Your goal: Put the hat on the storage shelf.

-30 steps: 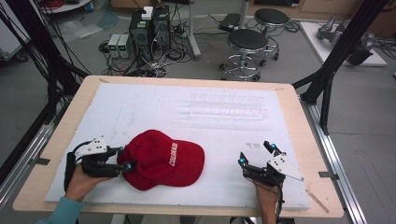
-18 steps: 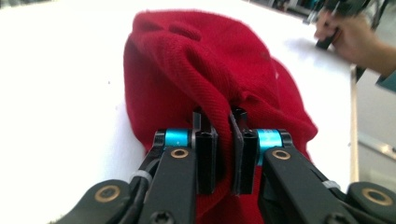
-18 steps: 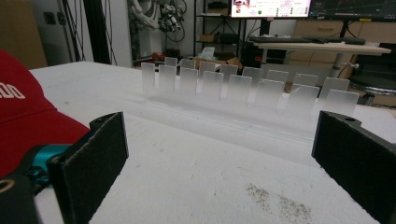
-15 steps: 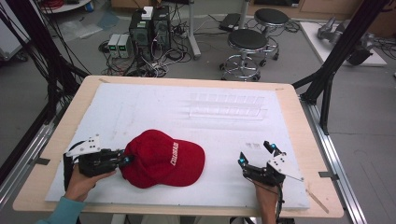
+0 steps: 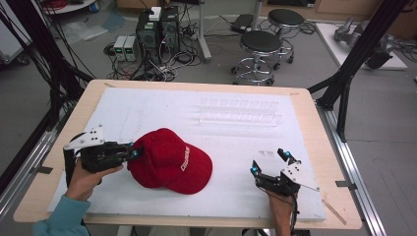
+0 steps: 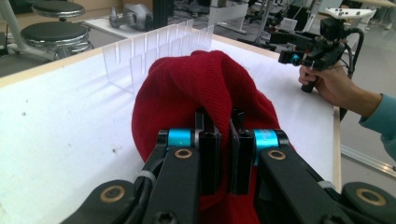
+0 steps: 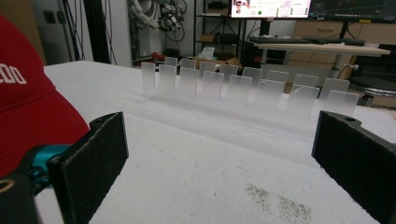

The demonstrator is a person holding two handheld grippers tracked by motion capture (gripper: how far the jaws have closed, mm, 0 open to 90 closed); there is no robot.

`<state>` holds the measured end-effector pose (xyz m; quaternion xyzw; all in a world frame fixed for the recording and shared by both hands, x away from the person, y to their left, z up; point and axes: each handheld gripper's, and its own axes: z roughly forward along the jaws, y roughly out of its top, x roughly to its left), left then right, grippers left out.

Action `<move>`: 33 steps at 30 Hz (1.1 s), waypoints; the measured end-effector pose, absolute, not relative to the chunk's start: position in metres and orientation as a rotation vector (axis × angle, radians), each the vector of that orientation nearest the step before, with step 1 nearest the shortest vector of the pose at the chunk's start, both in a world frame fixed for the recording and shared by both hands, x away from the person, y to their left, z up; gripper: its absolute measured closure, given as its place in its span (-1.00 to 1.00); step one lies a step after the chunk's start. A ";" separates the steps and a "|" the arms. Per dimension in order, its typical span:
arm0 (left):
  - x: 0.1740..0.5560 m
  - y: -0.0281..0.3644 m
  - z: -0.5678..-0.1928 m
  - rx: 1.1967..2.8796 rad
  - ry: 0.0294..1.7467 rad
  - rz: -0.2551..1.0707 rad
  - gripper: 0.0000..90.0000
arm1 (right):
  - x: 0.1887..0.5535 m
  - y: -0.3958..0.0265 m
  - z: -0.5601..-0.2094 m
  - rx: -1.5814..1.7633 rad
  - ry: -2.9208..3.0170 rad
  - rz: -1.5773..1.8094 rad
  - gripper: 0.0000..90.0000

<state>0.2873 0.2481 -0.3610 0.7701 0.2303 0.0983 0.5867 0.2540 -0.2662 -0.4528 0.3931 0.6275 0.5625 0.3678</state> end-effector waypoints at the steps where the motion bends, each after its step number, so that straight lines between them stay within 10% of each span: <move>1: 0.290 0.245 -0.352 1.801 0.531 0.231 0.89 | 0.254 -0.266 -0.453 1.014 1.613 1.447 -0.95; 33: 0.309 0.182 -0.279 1.832 0.430 0.230 0.90 | 0.261 -0.262 -0.450 1.026 1.705 1.400 -0.95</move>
